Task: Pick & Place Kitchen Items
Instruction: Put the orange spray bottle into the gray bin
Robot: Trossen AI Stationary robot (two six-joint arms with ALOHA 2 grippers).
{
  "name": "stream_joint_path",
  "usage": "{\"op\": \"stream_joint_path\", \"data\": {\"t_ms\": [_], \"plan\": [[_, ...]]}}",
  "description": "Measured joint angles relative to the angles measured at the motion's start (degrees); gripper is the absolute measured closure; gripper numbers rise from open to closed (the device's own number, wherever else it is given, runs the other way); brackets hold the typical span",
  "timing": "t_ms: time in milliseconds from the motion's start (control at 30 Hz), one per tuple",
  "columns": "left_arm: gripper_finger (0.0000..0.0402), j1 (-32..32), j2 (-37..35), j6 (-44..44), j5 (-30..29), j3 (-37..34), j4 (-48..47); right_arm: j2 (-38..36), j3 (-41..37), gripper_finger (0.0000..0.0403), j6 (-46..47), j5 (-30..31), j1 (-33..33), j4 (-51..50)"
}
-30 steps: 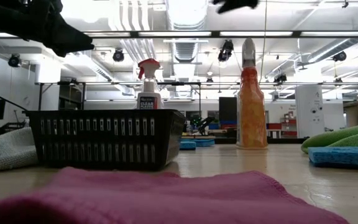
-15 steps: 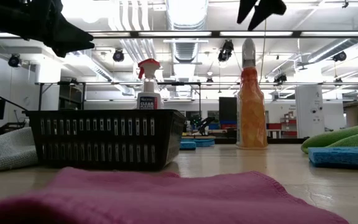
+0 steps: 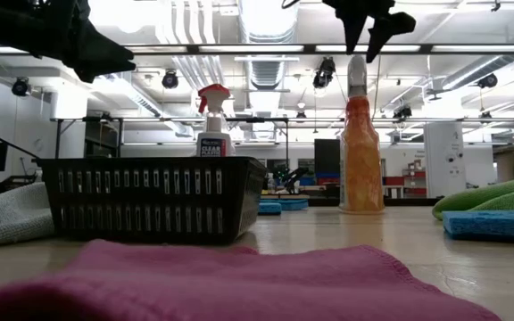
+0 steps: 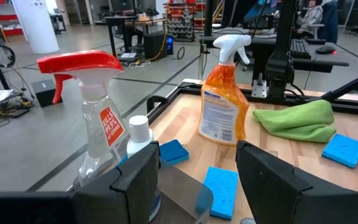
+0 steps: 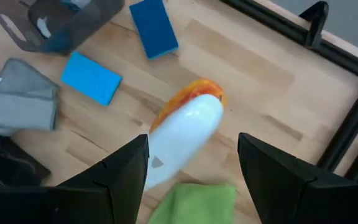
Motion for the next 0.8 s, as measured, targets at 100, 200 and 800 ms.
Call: {"op": "stream_joint_path", "data": {"t_ms": [100,200,800], "plan": [[0.0185,0.0,0.0,0.0,0.0,0.0,0.0,0.8,0.3,0.0159,1.6,-0.8,0.0,0.0],[0.0185,0.0,0.0,0.0,-0.4,0.0,0.0,1.5,0.3,0.0159,2.6,-1.8,0.0,0.0],[0.0185,0.0,0.0,0.4,-0.6,0.0,-0.8,5.0,-0.3,0.0159,3.9,-5.1,-0.3,0.0]]}}
